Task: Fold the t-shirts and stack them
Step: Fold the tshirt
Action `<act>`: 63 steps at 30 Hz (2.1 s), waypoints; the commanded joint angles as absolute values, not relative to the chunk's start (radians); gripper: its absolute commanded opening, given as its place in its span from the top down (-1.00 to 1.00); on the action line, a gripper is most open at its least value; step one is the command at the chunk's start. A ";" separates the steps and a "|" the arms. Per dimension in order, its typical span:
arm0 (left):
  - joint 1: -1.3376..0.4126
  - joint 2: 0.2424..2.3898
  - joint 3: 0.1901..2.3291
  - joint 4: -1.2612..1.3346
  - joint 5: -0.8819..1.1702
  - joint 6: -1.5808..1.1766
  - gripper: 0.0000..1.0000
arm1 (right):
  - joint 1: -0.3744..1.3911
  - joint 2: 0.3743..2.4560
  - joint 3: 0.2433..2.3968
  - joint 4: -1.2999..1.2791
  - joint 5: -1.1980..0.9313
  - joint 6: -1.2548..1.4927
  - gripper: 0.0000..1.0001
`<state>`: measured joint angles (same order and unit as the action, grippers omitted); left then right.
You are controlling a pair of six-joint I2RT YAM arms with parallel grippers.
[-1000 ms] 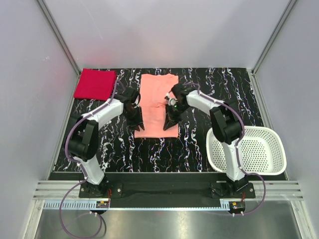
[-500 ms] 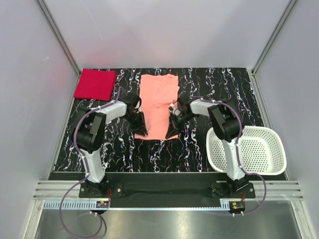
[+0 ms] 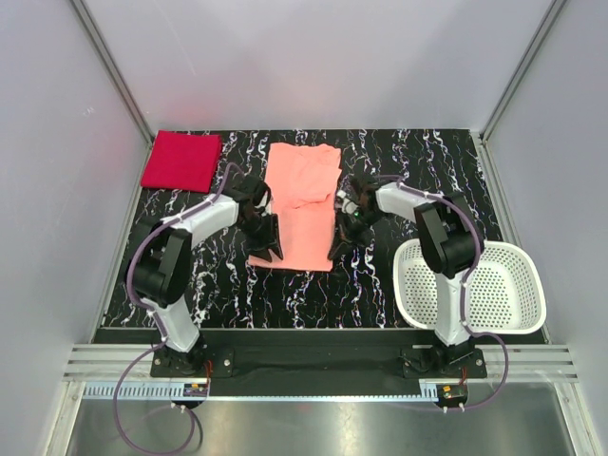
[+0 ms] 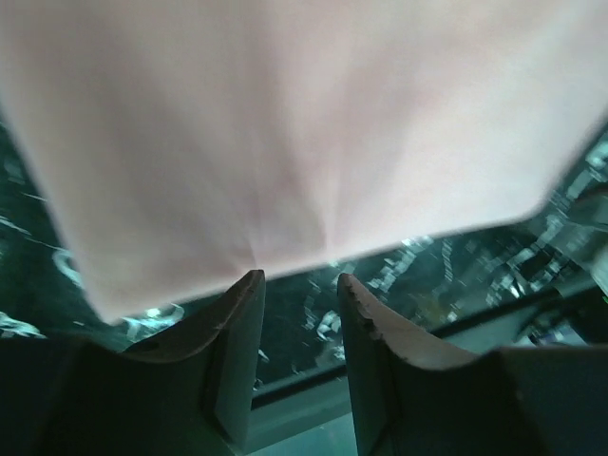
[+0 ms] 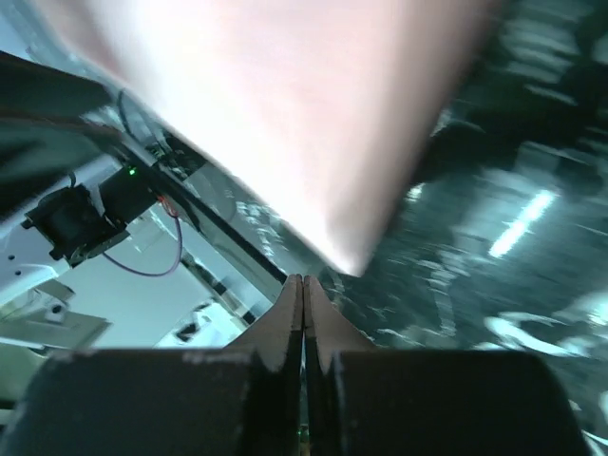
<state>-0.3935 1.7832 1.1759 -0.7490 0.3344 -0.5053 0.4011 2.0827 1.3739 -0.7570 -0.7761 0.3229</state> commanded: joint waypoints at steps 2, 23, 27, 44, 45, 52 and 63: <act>-0.402 1.704 1.213 -0.761 0.425 -0.543 0.16 | 0.528 2.069 1.540 -0.775 -0.810 0.371 1.00; -0.233 1.617 0.848 -0.716 0.295 -0.451 0.32 | 0.456 1.971 1.160 -0.689 -0.750 0.330 1.00; -0.247 1.465 0.916 -0.822 0.285 -0.471 0.28 | 0.453 1.852 1.224 -0.732 -0.756 0.357 0.92; -0.264 1.995 1.517 -0.440 0.522 -0.597 0.14 | 0.290 2.255 1.876 -0.781 -0.609 0.509 0.49; -0.265 2.014 1.520 -0.440 0.514 -0.600 0.15 | 0.290 2.287 1.885 -0.773 -0.629 0.520 0.49; -0.265 2.160 1.531 -0.570 0.390 -0.606 0.32 | 0.291 2.348 1.815 -0.696 -0.660 0.551 0.53; -0.264 2.013 1.315 -0.591 0.302 -0.555 0.31 | 0.296 2.257 1.572 -0.624 -0.661 0.486 0.54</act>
